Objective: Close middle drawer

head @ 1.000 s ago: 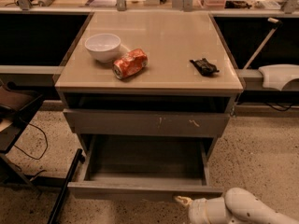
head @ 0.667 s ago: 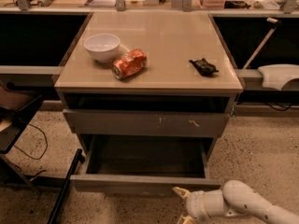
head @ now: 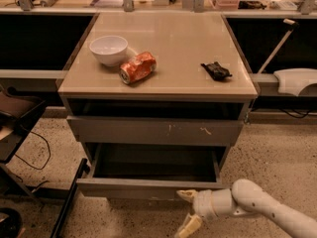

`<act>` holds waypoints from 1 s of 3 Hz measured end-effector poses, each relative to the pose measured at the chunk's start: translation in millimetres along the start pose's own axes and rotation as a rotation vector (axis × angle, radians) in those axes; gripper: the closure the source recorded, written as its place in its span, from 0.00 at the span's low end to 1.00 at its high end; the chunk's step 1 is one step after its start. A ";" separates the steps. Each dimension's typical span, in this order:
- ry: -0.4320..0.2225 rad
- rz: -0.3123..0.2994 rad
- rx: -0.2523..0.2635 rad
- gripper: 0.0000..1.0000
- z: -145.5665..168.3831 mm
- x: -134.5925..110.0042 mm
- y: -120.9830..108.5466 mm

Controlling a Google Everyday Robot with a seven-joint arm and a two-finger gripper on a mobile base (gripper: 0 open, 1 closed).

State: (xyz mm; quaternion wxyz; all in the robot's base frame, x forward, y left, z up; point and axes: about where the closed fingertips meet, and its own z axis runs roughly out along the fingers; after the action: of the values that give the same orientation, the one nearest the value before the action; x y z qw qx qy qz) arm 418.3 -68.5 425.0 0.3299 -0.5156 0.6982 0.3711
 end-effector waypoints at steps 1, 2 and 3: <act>-0.003 -0.001 -0.001 0.00 -0.1 -0.6 -0.1; -0.040 -0.019 0.004 0.00 11.0 -20.5 -26.8; -0.040 -0.019 0.004 0.00 11.0 -20.6 -26.8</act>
Offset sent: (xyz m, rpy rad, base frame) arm 0.2358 0.0941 0.0496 0.2302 -0.1754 -0.0221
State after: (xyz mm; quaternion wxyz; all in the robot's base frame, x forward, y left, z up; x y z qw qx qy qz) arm 450.2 -54.4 432.0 0.3482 -0.5140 0.6875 0.3767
